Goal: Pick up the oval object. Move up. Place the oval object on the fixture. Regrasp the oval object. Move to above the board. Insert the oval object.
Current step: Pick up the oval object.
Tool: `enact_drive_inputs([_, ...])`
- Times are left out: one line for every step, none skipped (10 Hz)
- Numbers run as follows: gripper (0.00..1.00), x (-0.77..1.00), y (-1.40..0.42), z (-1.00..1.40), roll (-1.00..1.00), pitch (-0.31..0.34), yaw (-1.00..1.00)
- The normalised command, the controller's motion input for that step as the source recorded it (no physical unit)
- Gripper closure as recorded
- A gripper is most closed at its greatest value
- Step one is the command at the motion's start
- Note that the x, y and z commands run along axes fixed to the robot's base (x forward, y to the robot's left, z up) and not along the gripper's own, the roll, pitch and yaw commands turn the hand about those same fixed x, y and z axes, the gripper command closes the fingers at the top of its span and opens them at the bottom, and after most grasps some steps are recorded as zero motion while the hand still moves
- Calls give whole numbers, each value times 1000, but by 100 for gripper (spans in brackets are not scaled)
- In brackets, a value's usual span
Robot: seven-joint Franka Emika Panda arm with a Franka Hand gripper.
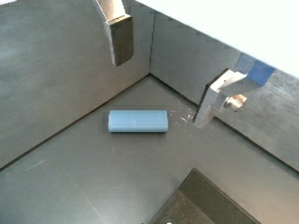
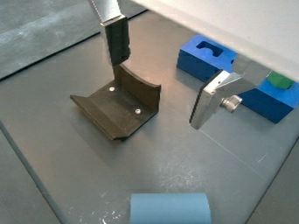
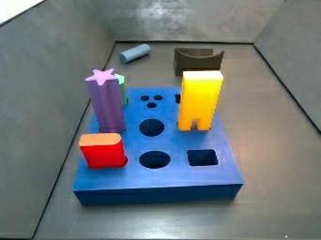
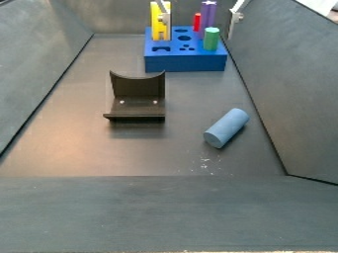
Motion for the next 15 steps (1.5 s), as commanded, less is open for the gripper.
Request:
enact_drive_inputs([0, -37, 0, 0, 0, 0, 0])
enact_drive_inputs([0, -180, 180, -157, -4, 0, -383])
enact_drive_inputs([0, -17, 274, -323, -64, 0, -614])
enact_drive_inputs([0, -49, 203, -414, -113, 0, -646])
enact_drive_inputs([0, -103, 126, -557, -153, 7, -689])
enact_drive_inputs([0, -151, 60, -689, -170, 49, -749])
enact_drive_inputs([0, -126, 23, -680, -183, 39, -769])
enact_drive_inputs([0, -163, 54, -674, -204, 11, -711])
enact_drive_inputs([0, -186, 23, -571, -261, 0, -674])
enact_drive_inputs([0, -217, 180, -411, -370, 0, -437])
enact_drive_inputs([0, -106, 286, -251, -466, -1, -280])
enact_drive_inputs([0, -117, 446, -183, -500, -41, -100])
enact_drive_inputs([0, -146, 503, -206, -500, -24, -63])
enact_drive_inputs([0, -57, 340, -551, -267, -119, -371])
enact_drive_inputs([0, -9, 114, -691, -71, -193, -737])
